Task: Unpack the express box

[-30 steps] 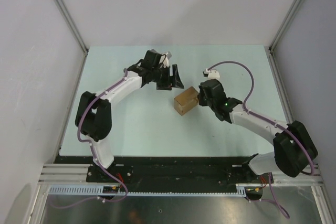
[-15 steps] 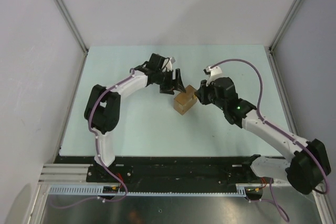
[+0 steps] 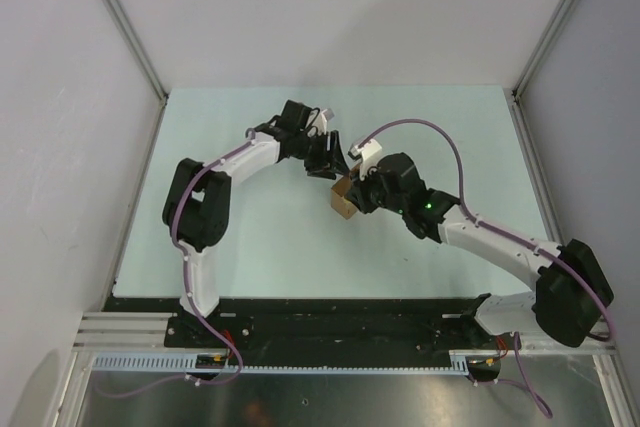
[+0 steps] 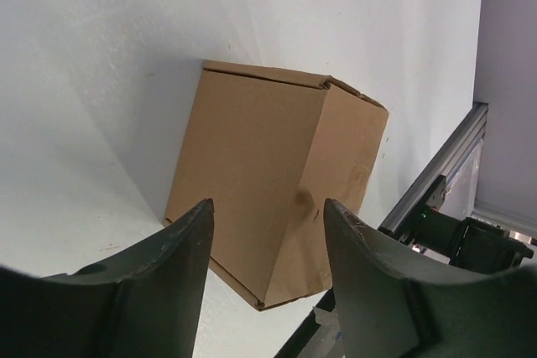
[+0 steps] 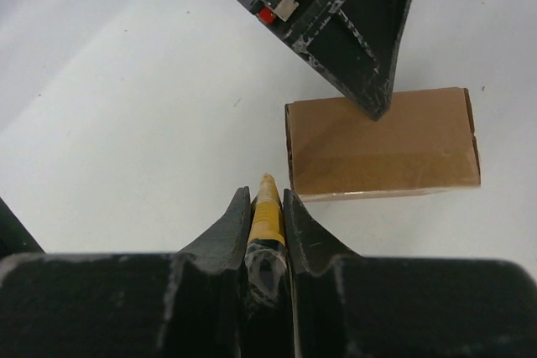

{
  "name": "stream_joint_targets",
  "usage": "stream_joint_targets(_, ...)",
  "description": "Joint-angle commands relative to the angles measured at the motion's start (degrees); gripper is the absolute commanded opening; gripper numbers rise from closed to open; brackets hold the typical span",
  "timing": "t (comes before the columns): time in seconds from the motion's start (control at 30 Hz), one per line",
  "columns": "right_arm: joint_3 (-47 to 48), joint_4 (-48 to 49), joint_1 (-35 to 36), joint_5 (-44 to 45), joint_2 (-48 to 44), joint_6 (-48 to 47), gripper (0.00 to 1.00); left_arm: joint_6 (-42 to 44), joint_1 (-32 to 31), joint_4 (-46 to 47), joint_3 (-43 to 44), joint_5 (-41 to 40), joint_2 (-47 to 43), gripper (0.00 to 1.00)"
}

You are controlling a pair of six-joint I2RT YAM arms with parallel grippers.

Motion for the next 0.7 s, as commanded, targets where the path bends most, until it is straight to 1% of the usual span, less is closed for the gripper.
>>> stream_joint_targets(0.0,3.86,4.61,0.88,1.05,1.3,-4.38,0.0,2.74,0.2,1.24,0.23,2.44,0.42,0.57)
stream_joint_targets(0.23,4.39,8.47,1.84,2.98,2.97,-3.6,0.0,3.45,0.2,1.16,-0.3,2.08,1.21,0.53)
stream_joint_targets(0.27,4.48,8.82,1.93,4.55,3.06,-3.6,0.0,3.54,0.2,1.16,-0.38,2.08,1.47,0.52)
stream_joint_targets(0.43,4.48,8.65,1.93,5.7,4.21,-5.0,0.0,4.5,0.2,1.16,-0.65,1.91,1.91,0.5)
stream_joint_targets(0.67,4.57,9.79,2.54,8.43,4.82,-4.56,0.0,5.56,0.2,1.07,-1.35,2.09,2.53,0.48)
